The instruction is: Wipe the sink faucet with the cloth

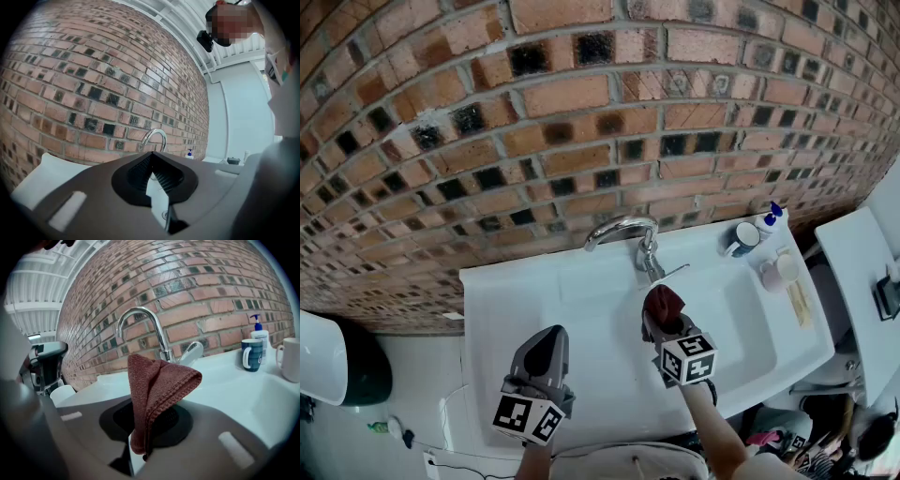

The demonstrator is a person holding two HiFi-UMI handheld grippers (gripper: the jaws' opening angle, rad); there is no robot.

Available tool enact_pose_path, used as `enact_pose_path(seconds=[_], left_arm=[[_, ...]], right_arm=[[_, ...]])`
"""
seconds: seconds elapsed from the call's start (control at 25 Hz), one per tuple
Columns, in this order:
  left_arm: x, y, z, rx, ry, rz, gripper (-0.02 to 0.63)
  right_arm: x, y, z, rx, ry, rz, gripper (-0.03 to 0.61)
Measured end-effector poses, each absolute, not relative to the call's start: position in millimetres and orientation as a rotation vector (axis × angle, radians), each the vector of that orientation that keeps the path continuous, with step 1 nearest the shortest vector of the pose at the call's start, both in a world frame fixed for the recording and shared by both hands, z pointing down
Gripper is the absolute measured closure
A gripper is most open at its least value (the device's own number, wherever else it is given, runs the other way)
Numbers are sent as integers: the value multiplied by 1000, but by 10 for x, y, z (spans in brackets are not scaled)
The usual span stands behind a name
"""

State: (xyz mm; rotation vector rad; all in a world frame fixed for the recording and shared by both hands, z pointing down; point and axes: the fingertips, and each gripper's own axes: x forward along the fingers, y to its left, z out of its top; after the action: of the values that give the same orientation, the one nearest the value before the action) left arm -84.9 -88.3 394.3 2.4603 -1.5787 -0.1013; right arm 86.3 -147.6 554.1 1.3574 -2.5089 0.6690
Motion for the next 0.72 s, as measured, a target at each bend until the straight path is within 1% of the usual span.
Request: enact_pose_path(seconds=[0.2, 0.72], left_arm=[[-823, -937, 3987, 2446, -1578, -98, 607], [-956, -949, 4054, 2393, -1627, -101, 607]], right_arm=[[833, -1686, 5762, 1333, -2456, 683, 531], [913, -1928, 5729, 1320, -2422, 639, 531]])
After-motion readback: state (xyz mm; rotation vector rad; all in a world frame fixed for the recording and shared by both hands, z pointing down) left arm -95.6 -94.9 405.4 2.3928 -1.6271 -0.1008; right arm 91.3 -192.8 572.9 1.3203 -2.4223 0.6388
